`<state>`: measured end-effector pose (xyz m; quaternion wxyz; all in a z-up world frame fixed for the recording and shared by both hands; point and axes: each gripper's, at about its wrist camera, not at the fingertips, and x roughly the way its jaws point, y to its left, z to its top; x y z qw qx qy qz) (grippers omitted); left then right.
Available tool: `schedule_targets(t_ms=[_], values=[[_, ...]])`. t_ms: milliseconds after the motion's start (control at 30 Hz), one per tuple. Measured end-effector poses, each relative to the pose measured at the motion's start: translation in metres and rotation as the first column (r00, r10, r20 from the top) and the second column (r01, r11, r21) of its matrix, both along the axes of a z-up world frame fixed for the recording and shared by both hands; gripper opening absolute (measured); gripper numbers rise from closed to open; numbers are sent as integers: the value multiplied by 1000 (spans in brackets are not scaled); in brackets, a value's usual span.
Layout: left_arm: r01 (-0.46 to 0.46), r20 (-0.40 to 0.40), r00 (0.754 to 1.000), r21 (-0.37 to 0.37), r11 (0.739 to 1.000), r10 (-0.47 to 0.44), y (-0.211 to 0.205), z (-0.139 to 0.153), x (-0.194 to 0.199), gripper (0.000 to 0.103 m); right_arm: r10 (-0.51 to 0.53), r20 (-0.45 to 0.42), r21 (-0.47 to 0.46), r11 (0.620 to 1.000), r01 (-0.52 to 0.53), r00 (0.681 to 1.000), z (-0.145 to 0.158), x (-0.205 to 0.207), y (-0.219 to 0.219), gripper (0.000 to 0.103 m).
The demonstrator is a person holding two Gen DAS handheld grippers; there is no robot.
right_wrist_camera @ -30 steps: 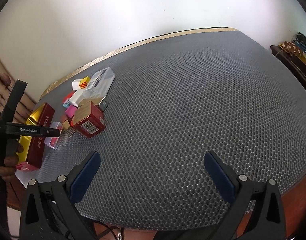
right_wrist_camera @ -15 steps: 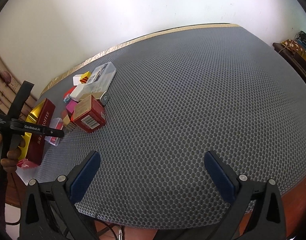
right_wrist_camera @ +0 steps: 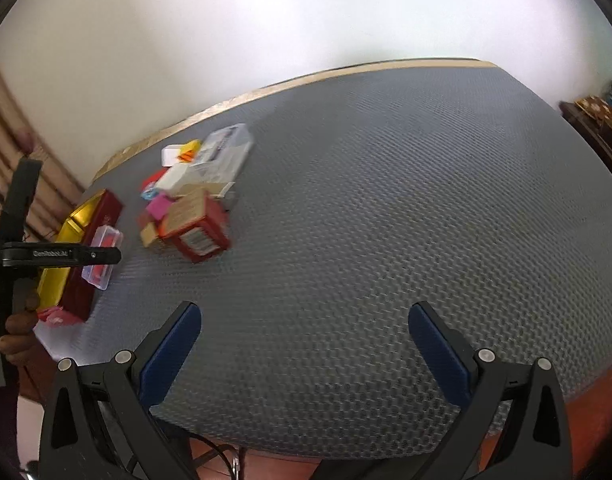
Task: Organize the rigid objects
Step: 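Grasp the clear box with red card using the left gripper, then carry the clear box into the tin and release it with the left gripper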
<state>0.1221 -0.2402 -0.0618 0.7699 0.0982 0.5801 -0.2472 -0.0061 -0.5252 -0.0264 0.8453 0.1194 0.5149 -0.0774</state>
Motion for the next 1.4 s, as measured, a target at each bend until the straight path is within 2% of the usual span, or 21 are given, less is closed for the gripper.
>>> schedule_targets(t_ms=[167,267,600,667,767,800,900,967,1033,1233,1400], values=[[-63,34,997,-64,996,65,26,14,-41,56,116,61,-32,993,-114,991,14,18,24,103],[-100,49,993,-77,992,104,33,31,-39,56,174,83,-18,985,-174,981,18,37,39,103],[-201,93,974,-82,976,208,82,55,-28,56,273,5,-109,956,-271,962,-9,87,81,103],[-221,91,969,-84,972,229,91,56,-22,56,282,-14,-111,953,-282,959,-17,94,83,100],[-245,90,964,-77,967,251,102,54,-15,56,291,-39,-123,948,-294,956,-26,101,85,89],[-249,86,963,-75,966,255,104,53,-13,56,292,-49,-119,948,-295,955,-29,104,85,82],[-262,81,960,-65,963,267,110,50,-6,56,285,-77,-118,949,-292,955,-37,112,84,81],[-267,74,960,-62,962,271,113,48,-2,56,285,-86,-111,949,-294,955,-40,115,84,73],[-276,68,958,-57,959,280,115,45,3,56,291,-109,-113,946,-302,951,-45,118,84,42],[-298,52,953,-43,954,300,123,37,17,56,295,-87,-102,947,-303,951,-40,111,79,42],[-337,62,940,-8,941,337,134,33,44,56,290,-14,-93,953,-290,957,-15,95,74,42]])
